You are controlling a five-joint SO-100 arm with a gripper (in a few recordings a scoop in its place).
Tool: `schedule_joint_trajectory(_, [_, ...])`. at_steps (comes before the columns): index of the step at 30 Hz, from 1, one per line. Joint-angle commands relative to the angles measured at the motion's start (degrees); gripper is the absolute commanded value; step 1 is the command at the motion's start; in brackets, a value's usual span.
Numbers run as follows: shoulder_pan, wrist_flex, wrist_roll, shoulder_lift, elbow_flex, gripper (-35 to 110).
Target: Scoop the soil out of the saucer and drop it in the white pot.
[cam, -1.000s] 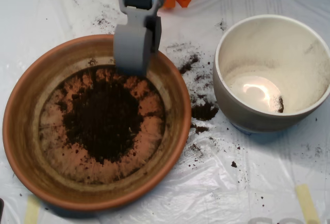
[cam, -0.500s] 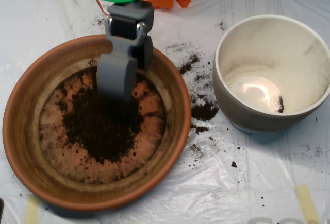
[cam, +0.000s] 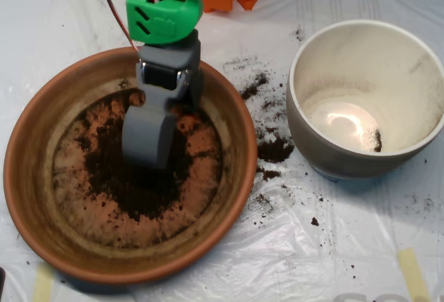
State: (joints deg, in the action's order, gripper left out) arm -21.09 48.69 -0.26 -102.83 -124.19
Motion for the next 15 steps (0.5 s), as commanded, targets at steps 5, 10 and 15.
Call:
schedule_joint_trajectory(5, [0.88, 2.64, -1.32, 8.61, 12.13, 42])
schedule_joint_trajectory(10, [1.58, 4.66, -3.52, 16.61, 18.37, 45])
schedule_joint_trajectory(15, [1.05, 15.38, -4.92, 28.3, 33.75, 45])
